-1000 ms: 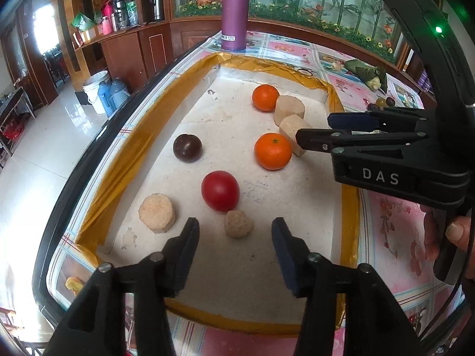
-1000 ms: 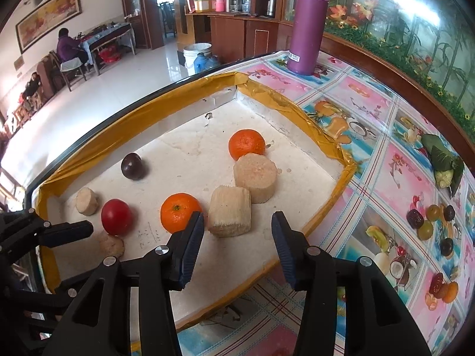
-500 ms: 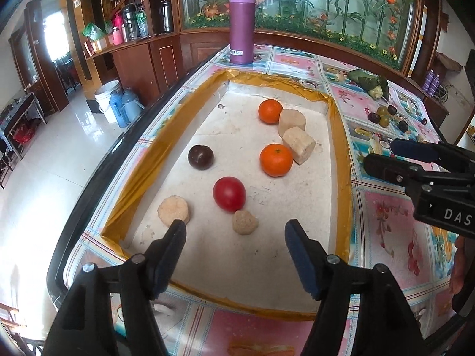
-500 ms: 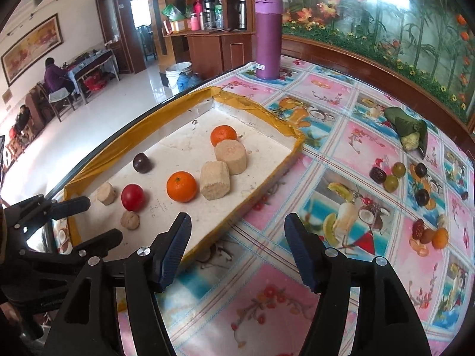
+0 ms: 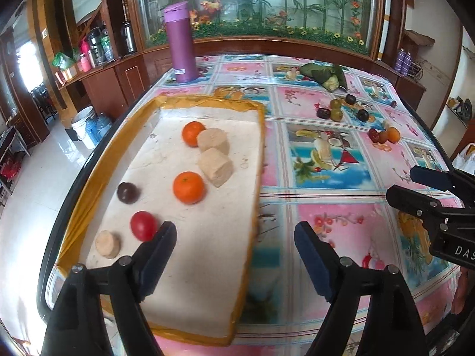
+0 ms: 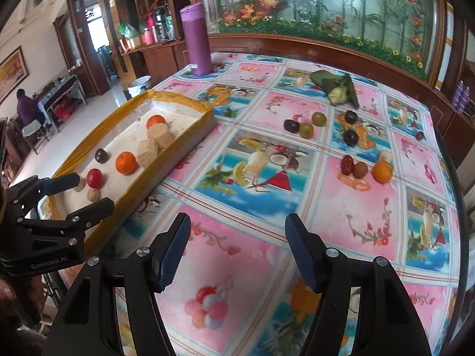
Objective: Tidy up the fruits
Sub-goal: 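Lift both open tools out of the tray back over the table, then close the right tool on an orange while the left tool grasps a red date, then carry the orange and red date toward the tray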
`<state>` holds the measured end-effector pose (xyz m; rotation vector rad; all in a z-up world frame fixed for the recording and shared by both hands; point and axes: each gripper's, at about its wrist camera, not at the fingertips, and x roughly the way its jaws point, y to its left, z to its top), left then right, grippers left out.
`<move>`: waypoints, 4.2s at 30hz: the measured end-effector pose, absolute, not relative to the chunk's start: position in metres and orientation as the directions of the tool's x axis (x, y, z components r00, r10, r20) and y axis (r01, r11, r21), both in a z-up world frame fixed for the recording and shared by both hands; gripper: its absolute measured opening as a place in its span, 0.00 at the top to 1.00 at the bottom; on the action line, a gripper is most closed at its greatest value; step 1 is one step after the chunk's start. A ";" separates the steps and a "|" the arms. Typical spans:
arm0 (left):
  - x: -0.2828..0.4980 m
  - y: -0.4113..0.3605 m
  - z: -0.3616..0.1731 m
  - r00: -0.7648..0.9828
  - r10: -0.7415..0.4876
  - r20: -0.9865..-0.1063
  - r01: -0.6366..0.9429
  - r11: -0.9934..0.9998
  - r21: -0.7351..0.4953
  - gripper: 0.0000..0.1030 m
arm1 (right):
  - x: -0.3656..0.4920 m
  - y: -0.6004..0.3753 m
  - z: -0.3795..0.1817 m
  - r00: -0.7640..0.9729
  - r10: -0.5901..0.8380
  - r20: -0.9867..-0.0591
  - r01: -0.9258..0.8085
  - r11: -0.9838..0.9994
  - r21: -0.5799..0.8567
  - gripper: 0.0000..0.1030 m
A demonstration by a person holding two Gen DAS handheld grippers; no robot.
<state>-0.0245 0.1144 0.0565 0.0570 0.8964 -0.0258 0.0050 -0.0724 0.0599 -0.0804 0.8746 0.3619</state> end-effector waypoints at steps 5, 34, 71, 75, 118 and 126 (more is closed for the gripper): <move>-0.017 0.073 0.053 0.612 -0.029 -0.790 0.123 0.991 0.059 0.15 | 0.002 -0.118 0.056 0.602 0.229 -0.765 -0.263 0.961 0.080 0.36; 0.081 -0.031 0.041 0.538 -0.003 -0.843 0.194 0.974 0.121 0.12 | 0.148 -0.233 0.007 0.559 0.292 -0.776 -0.318 0.940 0.124 0.70; 0.113 -0.109 0.021 0.400 -0.260 -0.879 0.441 0.895 -0.064 0.41 | 0.108 -0.293 0.006 0.579 0.318 -0.751 -0.191 0.948 0.254 0.69; 0.117 -0.116 0.015 0.439 -0.214 -0.873 0.427 0.904 -0.007 0.43 | 0.106 -0.296 0.006 0.581 0.318 -0.749 -0.179 0.948 0.264 0.69; -0.009 0.053 0.063 0.551 -0.245 -0.798 0.237 0.963 -0.132 0.79 | 0.015 -0.157 0.040 0.563 0.317 -0.763 -0.309 0.937 0.161 0.69; -0.012 0.105 0.067 0.579 -0.218 -0.786 0.160 0.975 -0.153 0.79 | 0.021 -0.104 0.049 0.542 0.355 -0.761 -0.376 0.913 0.159 0.69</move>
